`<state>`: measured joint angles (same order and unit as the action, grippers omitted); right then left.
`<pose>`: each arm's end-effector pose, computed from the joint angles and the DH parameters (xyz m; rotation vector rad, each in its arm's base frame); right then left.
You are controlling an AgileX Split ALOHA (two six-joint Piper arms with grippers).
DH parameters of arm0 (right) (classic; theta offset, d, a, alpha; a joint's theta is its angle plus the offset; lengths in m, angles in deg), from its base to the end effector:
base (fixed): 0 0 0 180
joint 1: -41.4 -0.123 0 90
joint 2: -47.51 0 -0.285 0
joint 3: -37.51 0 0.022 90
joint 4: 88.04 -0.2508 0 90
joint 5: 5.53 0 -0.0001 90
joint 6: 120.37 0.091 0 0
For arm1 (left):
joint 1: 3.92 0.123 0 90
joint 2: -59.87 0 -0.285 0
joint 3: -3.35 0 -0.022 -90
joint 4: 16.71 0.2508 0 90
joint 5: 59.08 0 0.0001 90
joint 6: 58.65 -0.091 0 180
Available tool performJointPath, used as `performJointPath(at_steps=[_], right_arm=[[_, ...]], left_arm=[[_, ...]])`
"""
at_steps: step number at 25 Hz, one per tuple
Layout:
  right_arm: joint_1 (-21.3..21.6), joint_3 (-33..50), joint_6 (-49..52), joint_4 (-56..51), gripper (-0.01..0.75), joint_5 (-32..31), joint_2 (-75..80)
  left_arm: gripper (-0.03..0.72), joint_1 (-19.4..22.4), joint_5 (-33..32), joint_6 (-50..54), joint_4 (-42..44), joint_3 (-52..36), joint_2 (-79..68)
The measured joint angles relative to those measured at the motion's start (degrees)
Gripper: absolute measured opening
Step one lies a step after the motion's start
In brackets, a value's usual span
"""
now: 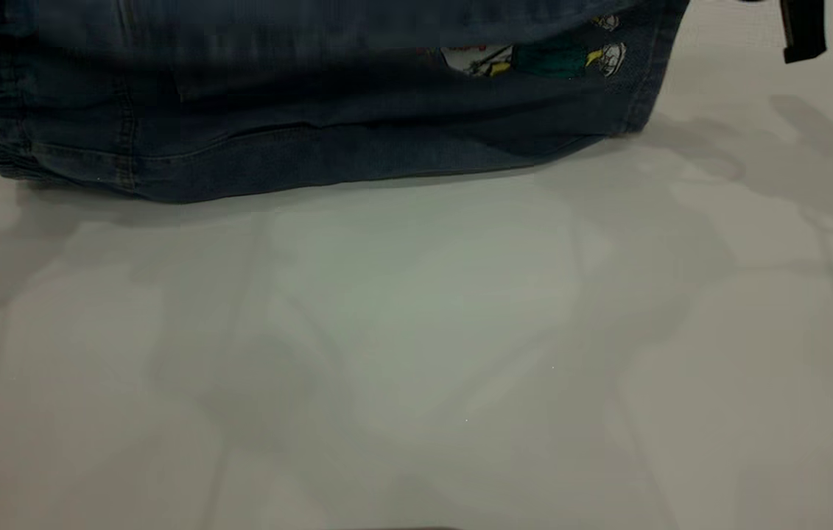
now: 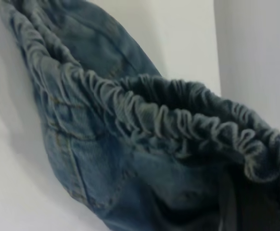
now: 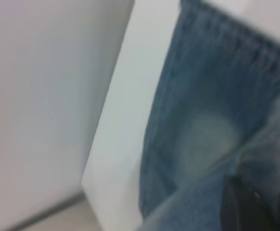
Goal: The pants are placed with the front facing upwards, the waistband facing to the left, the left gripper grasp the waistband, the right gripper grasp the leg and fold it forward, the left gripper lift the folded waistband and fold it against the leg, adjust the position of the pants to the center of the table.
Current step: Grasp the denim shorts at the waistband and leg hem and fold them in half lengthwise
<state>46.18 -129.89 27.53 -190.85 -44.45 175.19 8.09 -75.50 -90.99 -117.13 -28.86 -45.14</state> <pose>0.4096 0.0218 0.1234 1.2572 2.1388 1.3378 0.3212 0.0424 0.1683 -1.4696 1.9623 -0.7954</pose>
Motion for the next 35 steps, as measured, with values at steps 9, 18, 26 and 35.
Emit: performJointPath(at_steps=[9,18,26,35], right_arm=[[-0.98,-0.22,1.17,0.00,0.028,3.26,1.05],[-5.50,-7.77,3.89,-0.17,0.029,7.43,7.27],[-7.17,-20.81,7.23,-0.22,0.032,6.36,18.68],[-7.17,-23.30,8.51,-0.28,0.085,6.99,20.98]], left_arm=[[0.102,-0.06,2.68,0.05,-0.61,0.00,-3.38],[0.104,-0.01,3.49,3.46,-1.27,2.11,-12.14],[0.112,-0.01,3.66,3.10,-1.30,8.92,-18.08],[0.173,0.05,2.97,5.07,-1.38,11.90,-23.38]])
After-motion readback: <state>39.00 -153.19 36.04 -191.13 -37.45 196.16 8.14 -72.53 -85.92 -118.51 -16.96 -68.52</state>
